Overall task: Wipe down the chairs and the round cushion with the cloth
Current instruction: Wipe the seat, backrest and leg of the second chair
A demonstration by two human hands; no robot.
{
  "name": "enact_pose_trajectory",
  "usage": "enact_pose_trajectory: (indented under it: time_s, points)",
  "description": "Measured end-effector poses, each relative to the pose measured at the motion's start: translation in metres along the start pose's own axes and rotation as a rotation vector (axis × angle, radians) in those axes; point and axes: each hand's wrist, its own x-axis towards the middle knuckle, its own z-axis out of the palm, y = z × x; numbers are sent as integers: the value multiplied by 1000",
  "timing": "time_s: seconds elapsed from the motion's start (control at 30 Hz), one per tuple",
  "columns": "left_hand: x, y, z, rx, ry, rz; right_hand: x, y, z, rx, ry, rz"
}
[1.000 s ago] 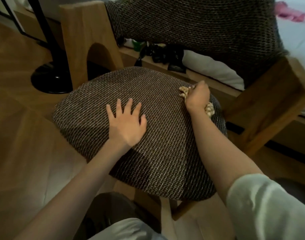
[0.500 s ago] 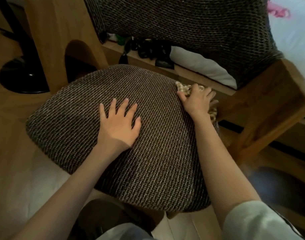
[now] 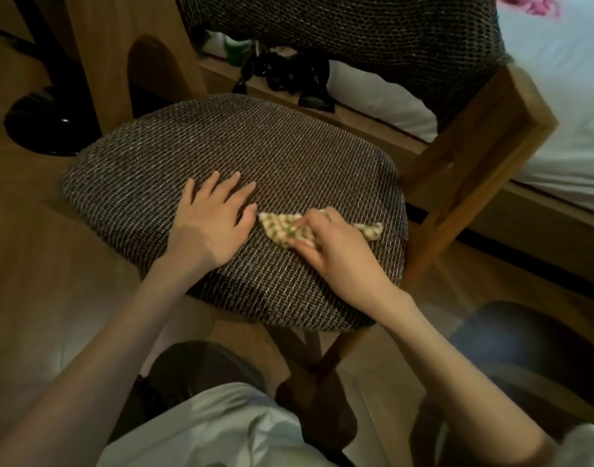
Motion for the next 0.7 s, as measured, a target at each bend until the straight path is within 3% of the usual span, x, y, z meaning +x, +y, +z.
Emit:
enact_pose_trajectory:
  time_s: [0.13,0.3,0.37,0.57,0.7]
  points:
    - [-12,4,-2,-20,26,-12,-5,10,-3,-40,55,-12]
    - [-26,7,-1,-63,124,5,41,42,-10,-228,186,292]
    - [-29,6,-1,-84,144,12,34,40,-5,-279,214,311]
    - [-36,8,-1,-109,191,19,-27,6,2,-145,304,115]
    - [-51,5,-3,-154,284,23,-46,-7,5,-83,249,-58]
